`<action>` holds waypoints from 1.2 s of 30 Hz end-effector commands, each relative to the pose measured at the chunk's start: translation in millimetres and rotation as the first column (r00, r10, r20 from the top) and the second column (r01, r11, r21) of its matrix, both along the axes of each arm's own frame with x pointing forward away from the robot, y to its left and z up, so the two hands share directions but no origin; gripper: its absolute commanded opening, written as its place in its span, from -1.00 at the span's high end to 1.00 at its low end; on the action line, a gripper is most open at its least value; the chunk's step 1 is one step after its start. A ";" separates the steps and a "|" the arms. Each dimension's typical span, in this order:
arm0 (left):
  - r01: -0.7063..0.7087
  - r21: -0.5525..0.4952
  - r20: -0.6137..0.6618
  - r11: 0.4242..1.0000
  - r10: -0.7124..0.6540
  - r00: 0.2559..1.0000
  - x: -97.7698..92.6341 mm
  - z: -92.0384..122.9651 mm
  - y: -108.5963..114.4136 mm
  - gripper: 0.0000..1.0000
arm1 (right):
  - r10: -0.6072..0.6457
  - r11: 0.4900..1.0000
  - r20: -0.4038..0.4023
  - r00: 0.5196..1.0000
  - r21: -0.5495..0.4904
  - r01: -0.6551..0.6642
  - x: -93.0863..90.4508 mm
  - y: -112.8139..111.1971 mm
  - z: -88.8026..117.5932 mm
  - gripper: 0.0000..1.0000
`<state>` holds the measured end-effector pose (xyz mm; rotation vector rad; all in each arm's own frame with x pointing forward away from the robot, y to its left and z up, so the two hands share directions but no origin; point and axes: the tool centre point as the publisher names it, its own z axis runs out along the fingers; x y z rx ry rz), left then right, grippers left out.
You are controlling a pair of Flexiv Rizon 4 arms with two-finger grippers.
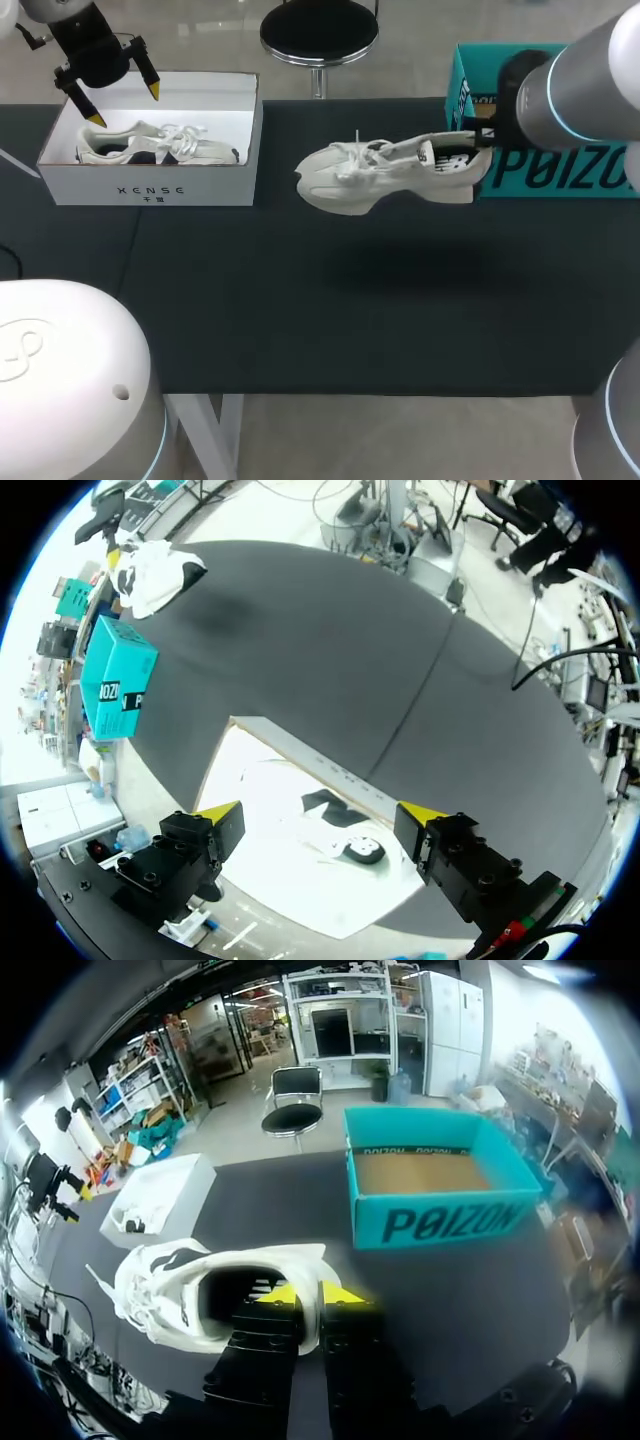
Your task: Take the shoe out of the shoebox, open the shoe tongue, remove and reinsert the insole, then place the shoe into the shoebox
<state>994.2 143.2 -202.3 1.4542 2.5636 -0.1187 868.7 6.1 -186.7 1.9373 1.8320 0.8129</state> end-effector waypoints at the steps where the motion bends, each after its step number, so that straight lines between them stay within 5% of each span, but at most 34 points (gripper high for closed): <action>1: 0.000 0.003 0.002 1.000 0.000 1.000 -0.8 0.0 0.2 -1.00 | -0.015 1.000 -0.027 1.000 0.013 0.016 -4.6 0.5 -13.9 1.00; 24: 0.000 0.003 0.002 1.000 0.000 1.000 -0.8 0.0 0.2 -1.00 | -0.067 0.995 -0.135 0.988 0.068 0.077 -21.2 17.4 -114.7 1.00; 36: 0.000 0.003 0.002 1.000 0.000 1.000 -0.8 0.0 0.2 -1.00 | -0.101 0.989 -0.175 0.979 0.088 0.118 -42.2 15.5 -140.2 1.00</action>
